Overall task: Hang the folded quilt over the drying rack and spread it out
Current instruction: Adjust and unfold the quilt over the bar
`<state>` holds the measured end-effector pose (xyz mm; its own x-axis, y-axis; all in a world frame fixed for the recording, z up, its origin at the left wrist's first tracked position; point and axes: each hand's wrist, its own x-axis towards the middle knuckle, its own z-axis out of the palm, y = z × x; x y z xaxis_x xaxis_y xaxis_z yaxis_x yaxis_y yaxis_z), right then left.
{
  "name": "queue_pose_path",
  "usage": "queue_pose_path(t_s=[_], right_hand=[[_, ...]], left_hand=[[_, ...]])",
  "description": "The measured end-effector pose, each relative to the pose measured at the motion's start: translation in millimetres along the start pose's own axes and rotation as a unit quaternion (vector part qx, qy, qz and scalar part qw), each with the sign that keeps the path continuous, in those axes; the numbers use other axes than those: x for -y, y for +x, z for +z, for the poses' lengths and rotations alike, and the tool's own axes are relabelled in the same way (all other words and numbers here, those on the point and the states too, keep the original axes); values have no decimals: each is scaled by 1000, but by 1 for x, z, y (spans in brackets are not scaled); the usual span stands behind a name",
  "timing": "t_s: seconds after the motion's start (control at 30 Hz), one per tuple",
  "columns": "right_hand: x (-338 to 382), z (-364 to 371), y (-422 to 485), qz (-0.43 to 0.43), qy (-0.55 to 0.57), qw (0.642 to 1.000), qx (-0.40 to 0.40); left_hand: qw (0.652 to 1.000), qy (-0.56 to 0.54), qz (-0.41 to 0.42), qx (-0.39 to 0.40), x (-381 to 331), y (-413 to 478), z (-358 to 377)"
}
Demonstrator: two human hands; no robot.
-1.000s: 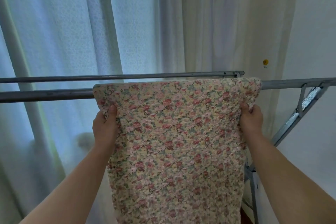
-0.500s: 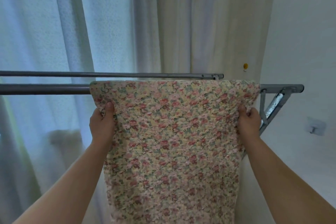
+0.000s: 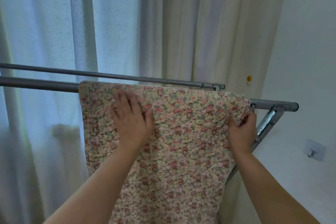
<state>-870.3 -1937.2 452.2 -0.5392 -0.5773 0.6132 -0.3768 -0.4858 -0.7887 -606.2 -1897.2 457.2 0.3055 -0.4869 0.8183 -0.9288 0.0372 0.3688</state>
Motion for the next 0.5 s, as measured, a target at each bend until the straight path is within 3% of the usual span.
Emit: queue_pose_path(t_s=[0.13,0.27,0.37,0.43,0.5], right_hand=[[5,-9,1,-11,62,997,49],[8,-21,6,9,134,988,69],[11,-27,9,91,206,972,74],[15,-31,10,190,318,922,110],[20,-30,11,291,418,847,155]], left_hand=[[985,31,169,13,-40,8,5],[970,21,236,56,-85,16,8],[958,-6,272,93,-114,20,12],[954,-26,279,102,-134,21,16],[955,-31,269,118,-151,21,19]])
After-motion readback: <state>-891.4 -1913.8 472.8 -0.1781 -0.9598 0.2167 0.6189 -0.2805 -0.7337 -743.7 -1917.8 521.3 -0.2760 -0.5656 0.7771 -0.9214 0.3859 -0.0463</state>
